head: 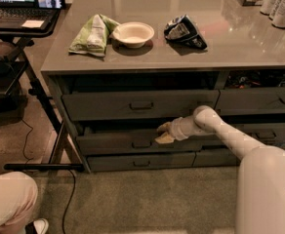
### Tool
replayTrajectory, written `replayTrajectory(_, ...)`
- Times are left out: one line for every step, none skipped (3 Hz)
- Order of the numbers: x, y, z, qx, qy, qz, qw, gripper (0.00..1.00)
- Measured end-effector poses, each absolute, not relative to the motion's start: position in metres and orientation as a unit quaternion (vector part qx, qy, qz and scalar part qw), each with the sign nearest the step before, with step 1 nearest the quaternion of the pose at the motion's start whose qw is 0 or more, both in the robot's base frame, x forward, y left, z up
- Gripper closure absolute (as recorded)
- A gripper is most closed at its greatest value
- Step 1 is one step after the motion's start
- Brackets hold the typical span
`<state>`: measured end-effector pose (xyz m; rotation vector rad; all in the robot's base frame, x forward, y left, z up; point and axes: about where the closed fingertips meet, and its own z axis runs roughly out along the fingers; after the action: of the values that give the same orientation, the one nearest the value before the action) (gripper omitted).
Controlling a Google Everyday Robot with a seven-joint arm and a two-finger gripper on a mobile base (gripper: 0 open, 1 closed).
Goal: Open middle drawer
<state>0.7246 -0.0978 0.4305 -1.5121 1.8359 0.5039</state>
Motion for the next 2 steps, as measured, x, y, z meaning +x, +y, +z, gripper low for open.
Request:
replayTrajectory(0.724, -0.111, 0.44, -0.569, 0.719, 0.184, 0.354, 0.74)
replayTrajectory(0.691, -0.116, 0.426, -0.56, 0.732, 0.198, 0.333, 0.55)
